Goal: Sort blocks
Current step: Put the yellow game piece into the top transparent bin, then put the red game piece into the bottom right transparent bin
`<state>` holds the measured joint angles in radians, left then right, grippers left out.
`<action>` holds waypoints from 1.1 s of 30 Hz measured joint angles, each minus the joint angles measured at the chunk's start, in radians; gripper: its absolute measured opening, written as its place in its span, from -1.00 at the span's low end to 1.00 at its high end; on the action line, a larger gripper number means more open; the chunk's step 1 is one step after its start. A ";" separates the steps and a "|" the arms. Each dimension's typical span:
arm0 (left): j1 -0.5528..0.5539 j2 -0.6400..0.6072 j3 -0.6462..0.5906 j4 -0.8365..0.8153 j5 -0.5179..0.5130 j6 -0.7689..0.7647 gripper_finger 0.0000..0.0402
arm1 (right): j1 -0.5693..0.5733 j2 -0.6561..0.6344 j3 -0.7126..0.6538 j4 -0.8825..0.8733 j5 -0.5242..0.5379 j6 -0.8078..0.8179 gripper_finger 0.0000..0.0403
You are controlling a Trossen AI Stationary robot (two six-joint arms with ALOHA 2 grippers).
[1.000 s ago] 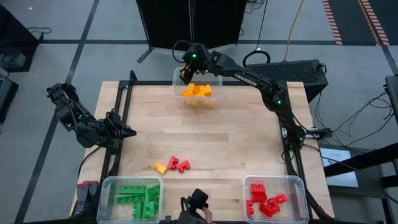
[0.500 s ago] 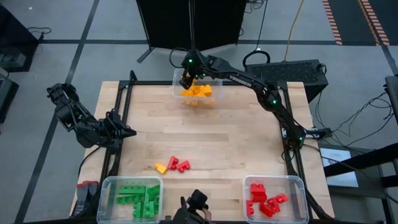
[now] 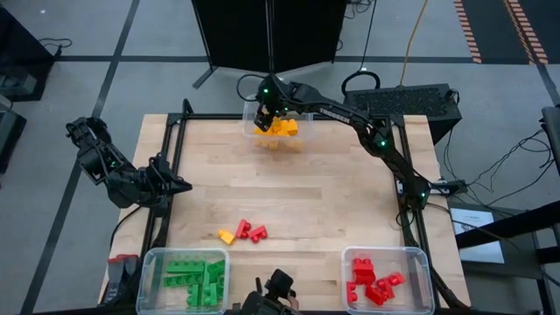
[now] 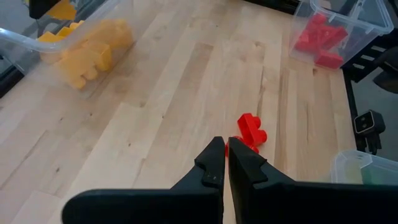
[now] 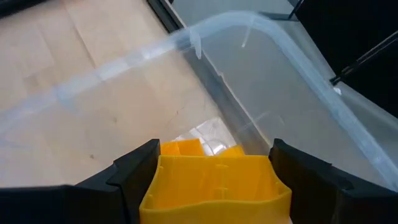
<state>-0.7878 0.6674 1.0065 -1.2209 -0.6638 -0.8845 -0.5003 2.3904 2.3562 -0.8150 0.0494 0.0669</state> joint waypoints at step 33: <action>0.000 0.000 0.000 0.000 0.001 0.000 -0.98 | 0.009 0.001 0.000 -0.028 -0.055 -0.009 0.61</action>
<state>-0.7879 0.6671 1.0065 -1.2209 -0.6631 -0.8841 -0.4909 2.3917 2.3562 -0.8430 -0.0055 0.0583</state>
